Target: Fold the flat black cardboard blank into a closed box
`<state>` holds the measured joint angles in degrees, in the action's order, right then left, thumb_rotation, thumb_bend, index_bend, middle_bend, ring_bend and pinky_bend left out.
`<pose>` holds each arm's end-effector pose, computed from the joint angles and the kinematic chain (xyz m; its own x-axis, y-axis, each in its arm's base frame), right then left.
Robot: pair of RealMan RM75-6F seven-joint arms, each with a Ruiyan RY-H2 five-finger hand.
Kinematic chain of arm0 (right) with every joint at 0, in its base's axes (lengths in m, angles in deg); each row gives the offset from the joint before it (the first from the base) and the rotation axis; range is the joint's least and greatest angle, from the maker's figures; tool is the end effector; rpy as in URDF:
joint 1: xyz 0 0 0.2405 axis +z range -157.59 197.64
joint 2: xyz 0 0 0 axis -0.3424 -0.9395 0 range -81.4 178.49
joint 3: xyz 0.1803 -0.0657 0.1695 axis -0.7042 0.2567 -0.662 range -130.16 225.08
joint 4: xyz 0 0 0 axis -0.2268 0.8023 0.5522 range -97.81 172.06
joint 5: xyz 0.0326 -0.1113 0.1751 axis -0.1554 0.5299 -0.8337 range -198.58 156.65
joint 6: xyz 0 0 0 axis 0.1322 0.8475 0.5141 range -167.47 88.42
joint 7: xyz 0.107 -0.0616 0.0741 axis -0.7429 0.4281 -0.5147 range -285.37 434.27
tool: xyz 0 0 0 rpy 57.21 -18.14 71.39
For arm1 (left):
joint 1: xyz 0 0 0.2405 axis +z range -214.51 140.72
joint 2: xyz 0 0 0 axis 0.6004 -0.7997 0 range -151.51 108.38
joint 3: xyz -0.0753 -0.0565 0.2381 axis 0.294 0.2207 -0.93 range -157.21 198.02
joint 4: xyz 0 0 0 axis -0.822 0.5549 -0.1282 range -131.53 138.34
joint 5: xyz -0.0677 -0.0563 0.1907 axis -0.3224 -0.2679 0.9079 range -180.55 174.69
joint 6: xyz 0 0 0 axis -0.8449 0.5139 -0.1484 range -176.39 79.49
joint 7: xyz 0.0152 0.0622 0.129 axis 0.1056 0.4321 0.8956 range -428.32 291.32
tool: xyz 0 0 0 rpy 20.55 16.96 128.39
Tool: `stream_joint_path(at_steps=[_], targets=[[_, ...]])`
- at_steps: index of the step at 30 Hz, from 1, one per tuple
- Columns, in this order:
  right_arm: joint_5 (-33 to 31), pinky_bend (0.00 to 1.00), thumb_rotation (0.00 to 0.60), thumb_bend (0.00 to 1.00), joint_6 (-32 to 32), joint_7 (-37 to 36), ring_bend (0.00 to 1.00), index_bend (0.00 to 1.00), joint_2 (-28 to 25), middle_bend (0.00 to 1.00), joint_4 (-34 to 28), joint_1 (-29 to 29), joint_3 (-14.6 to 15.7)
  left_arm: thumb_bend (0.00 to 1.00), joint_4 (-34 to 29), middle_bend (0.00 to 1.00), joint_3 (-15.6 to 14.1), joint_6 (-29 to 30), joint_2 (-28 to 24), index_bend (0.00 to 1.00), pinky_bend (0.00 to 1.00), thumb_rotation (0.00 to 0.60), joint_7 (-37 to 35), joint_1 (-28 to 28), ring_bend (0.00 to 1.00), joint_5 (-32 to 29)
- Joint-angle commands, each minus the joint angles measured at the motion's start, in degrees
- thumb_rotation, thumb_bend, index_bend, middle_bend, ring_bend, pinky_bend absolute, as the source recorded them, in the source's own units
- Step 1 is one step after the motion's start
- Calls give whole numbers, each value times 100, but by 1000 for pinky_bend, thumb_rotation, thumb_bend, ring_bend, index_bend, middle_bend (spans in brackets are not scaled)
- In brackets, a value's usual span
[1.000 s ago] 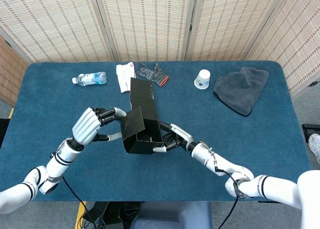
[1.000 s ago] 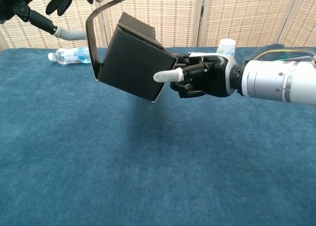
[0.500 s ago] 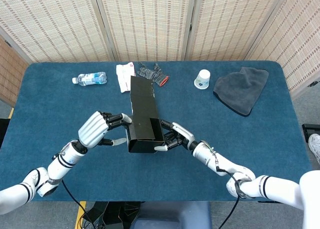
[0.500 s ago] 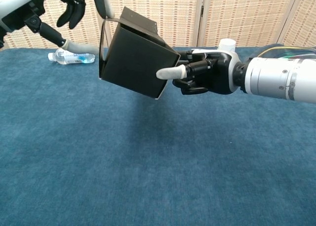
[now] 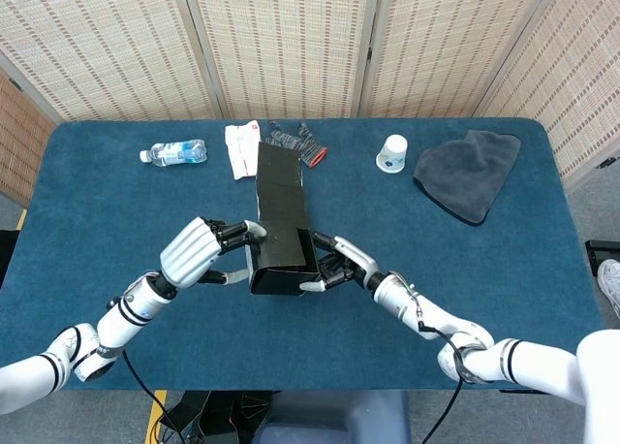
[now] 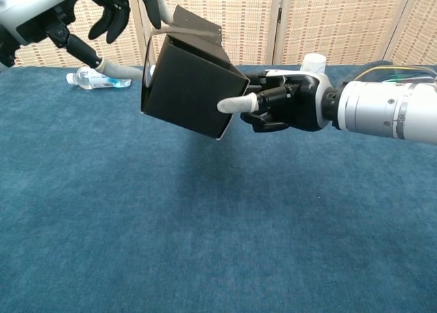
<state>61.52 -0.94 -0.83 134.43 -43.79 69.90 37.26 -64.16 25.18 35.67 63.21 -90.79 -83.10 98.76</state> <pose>-0.1086 -0.3518 -0.0318 -0.5836 -0.7141 0.3867 -0.7024 0.2050 -0.6816 -0.1161 0.3494 0.0635 0.1434 -0.0237 0.9894 0.5732 -0.8130 -0.1026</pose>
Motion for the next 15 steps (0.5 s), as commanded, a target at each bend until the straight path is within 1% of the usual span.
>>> stream_joint_path(at_steps=[1,5,15], targets=[[-50,1000,600,331,-53,156,812,398,-3,429,19,28,7,1,-41,353,-3,-39,-34,447,782,600,29,-23,691,7],[-117,1000,600,331,-106,485,812,401,-24,433,-12,59,7,1,-32,356,-31,-77,-30,466,782,600,86,-57,693,60],[-306,1000,600,331,-166,834,812,408,-42,433,-111,51,-69,1,14,375,-155,-279,-71,484,782,600,198,-175,694,197]])
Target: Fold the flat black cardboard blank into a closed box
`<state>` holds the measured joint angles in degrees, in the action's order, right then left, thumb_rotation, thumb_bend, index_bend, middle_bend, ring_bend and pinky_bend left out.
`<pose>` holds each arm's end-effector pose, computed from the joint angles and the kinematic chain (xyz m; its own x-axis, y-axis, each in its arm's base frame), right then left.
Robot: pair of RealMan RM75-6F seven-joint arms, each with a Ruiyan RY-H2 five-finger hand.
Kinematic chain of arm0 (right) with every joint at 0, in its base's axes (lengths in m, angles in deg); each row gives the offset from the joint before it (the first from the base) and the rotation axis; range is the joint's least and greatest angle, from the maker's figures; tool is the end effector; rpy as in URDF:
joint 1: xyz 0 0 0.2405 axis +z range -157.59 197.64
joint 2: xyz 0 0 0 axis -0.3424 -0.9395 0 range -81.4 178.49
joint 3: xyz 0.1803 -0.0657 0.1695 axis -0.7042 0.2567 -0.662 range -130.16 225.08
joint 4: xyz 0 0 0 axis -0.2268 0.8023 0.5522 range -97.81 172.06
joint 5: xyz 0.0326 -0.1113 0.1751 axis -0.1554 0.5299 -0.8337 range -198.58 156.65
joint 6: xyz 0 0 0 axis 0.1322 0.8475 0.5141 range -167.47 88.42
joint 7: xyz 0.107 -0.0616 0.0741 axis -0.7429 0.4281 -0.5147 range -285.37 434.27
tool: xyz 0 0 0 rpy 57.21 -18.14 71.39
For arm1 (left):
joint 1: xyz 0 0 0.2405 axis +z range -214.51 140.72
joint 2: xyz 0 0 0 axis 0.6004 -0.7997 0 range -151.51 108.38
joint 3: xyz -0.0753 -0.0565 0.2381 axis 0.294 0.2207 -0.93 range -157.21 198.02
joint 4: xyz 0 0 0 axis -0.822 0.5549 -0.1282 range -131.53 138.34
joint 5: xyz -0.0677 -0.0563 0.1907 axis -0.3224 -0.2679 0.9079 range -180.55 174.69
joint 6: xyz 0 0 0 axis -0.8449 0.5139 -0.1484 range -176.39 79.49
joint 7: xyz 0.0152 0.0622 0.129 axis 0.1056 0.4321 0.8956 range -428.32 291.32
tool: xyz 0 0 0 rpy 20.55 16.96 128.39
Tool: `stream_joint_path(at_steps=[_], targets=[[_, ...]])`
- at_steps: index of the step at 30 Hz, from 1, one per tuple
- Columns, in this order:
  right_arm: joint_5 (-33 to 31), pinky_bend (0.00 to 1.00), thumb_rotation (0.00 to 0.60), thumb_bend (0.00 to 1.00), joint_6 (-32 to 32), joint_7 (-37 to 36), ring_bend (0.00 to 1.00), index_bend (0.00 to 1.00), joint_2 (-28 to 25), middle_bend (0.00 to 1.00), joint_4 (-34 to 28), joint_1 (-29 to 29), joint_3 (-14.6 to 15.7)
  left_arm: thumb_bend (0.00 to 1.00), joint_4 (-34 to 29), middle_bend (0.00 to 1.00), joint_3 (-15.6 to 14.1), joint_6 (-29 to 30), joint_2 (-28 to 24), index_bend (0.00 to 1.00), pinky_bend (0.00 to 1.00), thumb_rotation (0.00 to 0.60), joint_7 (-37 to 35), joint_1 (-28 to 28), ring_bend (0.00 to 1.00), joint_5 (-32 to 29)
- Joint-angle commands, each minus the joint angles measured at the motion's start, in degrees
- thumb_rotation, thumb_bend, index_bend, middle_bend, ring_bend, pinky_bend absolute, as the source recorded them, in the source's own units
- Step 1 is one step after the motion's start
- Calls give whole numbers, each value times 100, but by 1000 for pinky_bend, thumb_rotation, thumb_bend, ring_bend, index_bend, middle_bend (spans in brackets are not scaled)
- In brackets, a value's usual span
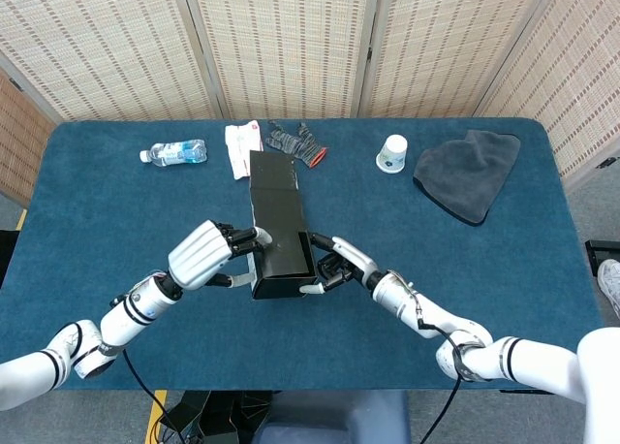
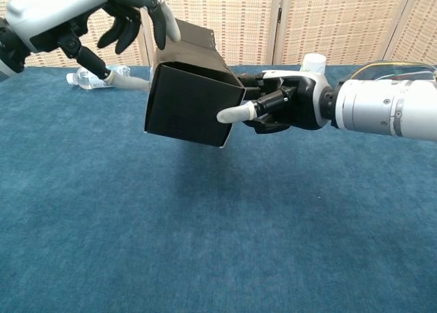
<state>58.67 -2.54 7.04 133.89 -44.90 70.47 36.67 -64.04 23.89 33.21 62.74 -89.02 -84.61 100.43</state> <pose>-0.1057 -0.3534 -0.0309 -0.5151 -0.7263 0.4551 -0.7642 0.1487 -0.6276 -0.1124 0.3496 0.0556 0.2260 -0.0203 0.9739 0.5350 -0.8329 -0.1415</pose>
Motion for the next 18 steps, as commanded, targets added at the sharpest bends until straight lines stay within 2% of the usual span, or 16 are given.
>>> stream_joint_path(at_steps=[1,18], targets=[[-32,1000,600,331,-6,61,812,409,20,433,4,-10,-16,1,-4,375,-35,-51,-37,484,782,600,37,-36,694,43],[-179,1000,600,343,-80,396,812,418,161,433,75,17,-159,9,-354,370,-222,-569,-422,407,780,600,251,-261,685,152]])
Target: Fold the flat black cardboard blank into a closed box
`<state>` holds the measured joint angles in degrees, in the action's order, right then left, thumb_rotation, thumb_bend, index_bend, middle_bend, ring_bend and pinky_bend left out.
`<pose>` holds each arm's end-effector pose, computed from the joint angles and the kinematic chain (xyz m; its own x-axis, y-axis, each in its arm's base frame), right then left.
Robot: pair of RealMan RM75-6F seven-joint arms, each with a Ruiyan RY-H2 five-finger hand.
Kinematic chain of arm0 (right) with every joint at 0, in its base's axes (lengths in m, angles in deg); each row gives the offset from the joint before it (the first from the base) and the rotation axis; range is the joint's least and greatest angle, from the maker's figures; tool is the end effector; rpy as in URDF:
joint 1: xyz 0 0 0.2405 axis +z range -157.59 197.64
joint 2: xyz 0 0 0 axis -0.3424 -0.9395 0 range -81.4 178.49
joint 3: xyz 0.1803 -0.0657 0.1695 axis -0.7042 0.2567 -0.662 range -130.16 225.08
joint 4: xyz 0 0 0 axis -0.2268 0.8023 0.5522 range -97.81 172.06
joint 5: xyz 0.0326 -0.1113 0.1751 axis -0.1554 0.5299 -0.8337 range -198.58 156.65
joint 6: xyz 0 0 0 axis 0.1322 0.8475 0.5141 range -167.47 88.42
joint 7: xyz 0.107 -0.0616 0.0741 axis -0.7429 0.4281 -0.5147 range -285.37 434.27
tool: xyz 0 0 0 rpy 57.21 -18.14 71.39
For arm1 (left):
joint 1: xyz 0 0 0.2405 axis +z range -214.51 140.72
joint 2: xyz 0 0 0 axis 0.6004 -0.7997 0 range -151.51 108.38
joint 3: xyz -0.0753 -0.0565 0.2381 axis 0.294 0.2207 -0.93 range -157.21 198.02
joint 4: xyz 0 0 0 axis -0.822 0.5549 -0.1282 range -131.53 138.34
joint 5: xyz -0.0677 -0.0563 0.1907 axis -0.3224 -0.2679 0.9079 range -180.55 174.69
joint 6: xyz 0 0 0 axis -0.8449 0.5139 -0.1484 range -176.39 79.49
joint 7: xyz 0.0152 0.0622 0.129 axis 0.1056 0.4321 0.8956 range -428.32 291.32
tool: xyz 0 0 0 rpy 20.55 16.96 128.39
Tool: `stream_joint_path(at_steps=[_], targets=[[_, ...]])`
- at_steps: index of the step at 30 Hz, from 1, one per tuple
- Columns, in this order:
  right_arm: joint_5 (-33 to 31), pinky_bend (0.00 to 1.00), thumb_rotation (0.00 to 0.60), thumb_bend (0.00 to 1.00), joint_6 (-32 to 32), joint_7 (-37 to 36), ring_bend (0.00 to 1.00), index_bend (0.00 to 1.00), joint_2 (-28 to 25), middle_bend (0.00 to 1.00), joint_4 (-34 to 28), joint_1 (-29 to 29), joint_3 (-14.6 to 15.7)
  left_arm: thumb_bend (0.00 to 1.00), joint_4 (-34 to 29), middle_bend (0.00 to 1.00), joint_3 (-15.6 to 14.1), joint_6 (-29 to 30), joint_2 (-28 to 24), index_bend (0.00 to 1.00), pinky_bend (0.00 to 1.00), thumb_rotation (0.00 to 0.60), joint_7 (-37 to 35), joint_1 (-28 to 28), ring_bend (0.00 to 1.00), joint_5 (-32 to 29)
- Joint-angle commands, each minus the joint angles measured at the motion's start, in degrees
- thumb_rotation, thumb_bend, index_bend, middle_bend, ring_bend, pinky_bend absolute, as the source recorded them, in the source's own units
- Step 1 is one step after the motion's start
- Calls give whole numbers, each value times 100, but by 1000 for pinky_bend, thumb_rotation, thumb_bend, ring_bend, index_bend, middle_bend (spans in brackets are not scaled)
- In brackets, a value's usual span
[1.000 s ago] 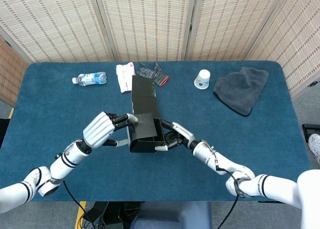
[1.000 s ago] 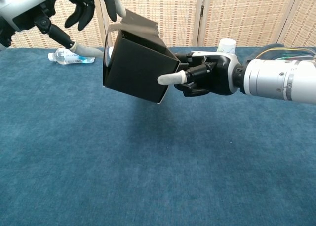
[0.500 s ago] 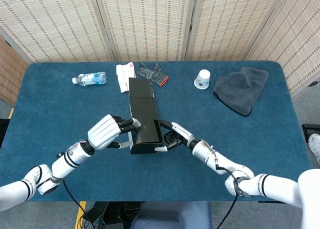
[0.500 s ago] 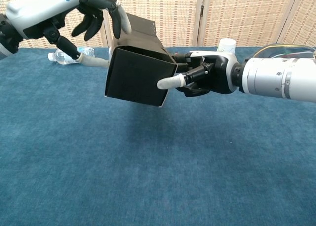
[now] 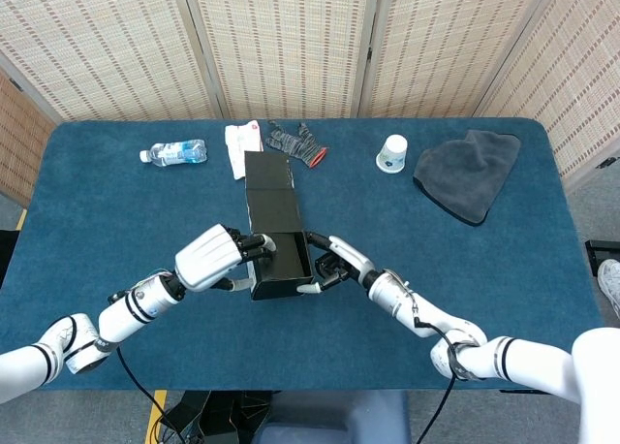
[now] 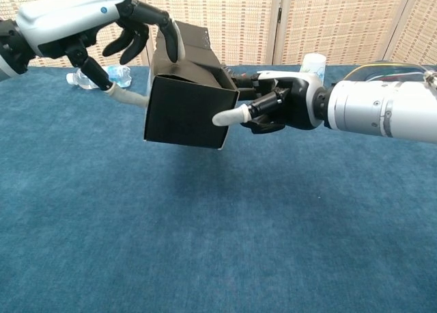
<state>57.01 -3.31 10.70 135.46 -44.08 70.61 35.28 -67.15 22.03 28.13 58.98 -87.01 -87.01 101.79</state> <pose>-0.1002 -0.3563 -0.0365 -0.4996 -0.7233 0.4767 -0.7755 0.1282 -0.6183 -0.1079 0.3509 0.0560 0.3502 -0.0036 0.9367 0.4909 -0.8510 -0.1868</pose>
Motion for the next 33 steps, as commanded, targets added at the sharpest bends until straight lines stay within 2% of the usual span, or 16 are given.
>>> stream_joint_path(at_steps=[1,11,19,21,24,33], targets=[[-13,1000,600,344,-9,59,812,418,0,433,-10,7,-26,16,-64,370,-51,-98,-67,404,780,600,68,-29,684,18],[-72,1000,600,351,-34,226,812,428,33,433,-50,14,-116,106,-183,362,-150,-307,-212,419,780,600,84,-106,683,57],[-2,1000,600,370,-11,265,812,453,106,437,33,3,-111,281,-176,365,-241,-395,-211,454,777,600,42,-145,684,117],[7,1000,600,373,-15,293,812,457,143,440,83,7,-102,344,-121,372,-272,-414,-164,462,776,600,35,-147,686,131],[7,1000,600,376,-25,353,812,460,192,441,166,14,-84,382,-30,387,-308,-427,-89,475,776,600,31,-143,687,146],[-32,1000,600,379,-16,387,813,467,317,443,340,-9,-98,427,561,484,-474,-260,270,564,775,600,-152,-119,695,323]])
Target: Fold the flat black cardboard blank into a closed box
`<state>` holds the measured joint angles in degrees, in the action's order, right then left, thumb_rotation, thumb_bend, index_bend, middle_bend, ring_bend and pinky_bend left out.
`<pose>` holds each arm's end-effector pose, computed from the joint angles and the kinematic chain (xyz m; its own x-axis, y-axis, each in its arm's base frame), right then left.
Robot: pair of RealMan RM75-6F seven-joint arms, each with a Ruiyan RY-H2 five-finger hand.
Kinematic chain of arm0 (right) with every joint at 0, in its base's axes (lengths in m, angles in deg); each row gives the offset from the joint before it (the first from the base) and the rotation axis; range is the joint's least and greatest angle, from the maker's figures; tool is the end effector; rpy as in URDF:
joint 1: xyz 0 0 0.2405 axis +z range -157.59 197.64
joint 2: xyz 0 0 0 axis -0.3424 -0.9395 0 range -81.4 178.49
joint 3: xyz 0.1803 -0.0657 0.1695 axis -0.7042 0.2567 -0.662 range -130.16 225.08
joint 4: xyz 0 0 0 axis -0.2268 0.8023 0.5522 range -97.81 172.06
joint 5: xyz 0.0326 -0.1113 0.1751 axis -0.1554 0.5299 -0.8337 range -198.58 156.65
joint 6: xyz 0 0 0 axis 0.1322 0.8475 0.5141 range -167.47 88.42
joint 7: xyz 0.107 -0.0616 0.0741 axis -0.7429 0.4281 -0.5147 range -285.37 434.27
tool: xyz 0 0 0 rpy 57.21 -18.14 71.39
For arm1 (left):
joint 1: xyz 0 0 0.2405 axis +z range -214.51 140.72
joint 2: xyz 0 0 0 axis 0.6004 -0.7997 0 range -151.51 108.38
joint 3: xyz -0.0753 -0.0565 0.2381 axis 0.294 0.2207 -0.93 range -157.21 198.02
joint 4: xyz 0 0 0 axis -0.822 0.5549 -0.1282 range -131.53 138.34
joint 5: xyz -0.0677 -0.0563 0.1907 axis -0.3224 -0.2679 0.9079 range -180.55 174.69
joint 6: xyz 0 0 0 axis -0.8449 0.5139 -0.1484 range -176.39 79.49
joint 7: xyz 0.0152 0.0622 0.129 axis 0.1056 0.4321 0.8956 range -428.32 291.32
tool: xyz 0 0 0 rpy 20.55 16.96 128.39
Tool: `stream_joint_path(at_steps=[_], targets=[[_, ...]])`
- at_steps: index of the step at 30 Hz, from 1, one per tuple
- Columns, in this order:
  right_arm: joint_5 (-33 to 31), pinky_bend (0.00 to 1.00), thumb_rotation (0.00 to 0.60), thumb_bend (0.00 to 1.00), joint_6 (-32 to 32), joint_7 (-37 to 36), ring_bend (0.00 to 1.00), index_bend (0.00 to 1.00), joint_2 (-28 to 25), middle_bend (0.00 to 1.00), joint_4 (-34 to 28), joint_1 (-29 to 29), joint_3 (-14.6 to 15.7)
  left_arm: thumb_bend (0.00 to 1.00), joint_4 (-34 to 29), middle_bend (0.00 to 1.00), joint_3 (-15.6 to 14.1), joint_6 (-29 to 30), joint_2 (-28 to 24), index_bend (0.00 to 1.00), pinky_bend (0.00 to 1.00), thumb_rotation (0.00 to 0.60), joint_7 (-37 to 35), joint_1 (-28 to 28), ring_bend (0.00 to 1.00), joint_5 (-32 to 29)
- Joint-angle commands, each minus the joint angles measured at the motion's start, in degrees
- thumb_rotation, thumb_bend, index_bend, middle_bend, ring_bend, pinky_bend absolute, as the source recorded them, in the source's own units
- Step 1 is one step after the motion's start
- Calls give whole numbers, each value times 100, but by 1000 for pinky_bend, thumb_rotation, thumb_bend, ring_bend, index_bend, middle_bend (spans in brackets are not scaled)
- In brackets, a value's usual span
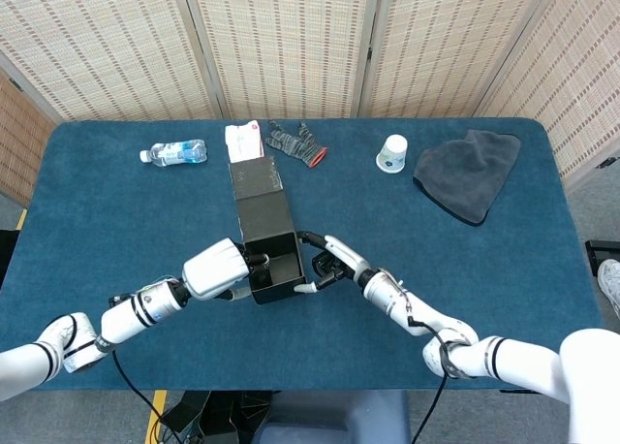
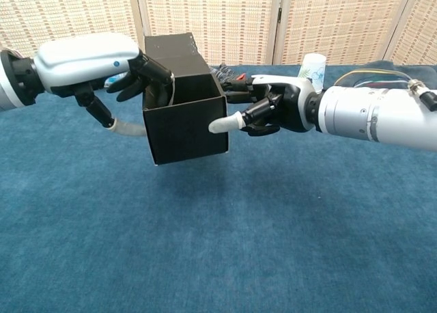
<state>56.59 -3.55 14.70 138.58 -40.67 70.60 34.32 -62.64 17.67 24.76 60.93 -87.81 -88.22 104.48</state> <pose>-0.1002 -0.3614 -0.0480 -0.4646 -0.7160 0.5211 -0.8005 0.0879 -0.5929 -0.1258 0.3486 0.0317 0.4828 0.0410 0.8748 0.4468 -0.8706 -0.2058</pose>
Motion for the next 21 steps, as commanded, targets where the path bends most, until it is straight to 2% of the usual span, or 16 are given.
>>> stream_joint_path(at_steps=[1,10,17,21], targets=[[23,1000,600,379,23,-24,814,467,8,442,0,-15,-4,427,148,490,-44,106,99,569,775,600,-90,3,695,67],[146,1000,600,384,106,-168,820,467,33,443,36,-65,20,427,409,607,-95,335,270,658,775,600,-203,-8,706,172],[218,1000,600,385,174,-236,820,467,39,443,38,-88,41,426,520,671,-121,466,324,706,775,600,-223,-25,714,225],[247,1000,600,384,183,-249,820,467,41,443,41,-86,60,427,522,674,-130,491,320,706,775,600,-217,-32,715,222]])
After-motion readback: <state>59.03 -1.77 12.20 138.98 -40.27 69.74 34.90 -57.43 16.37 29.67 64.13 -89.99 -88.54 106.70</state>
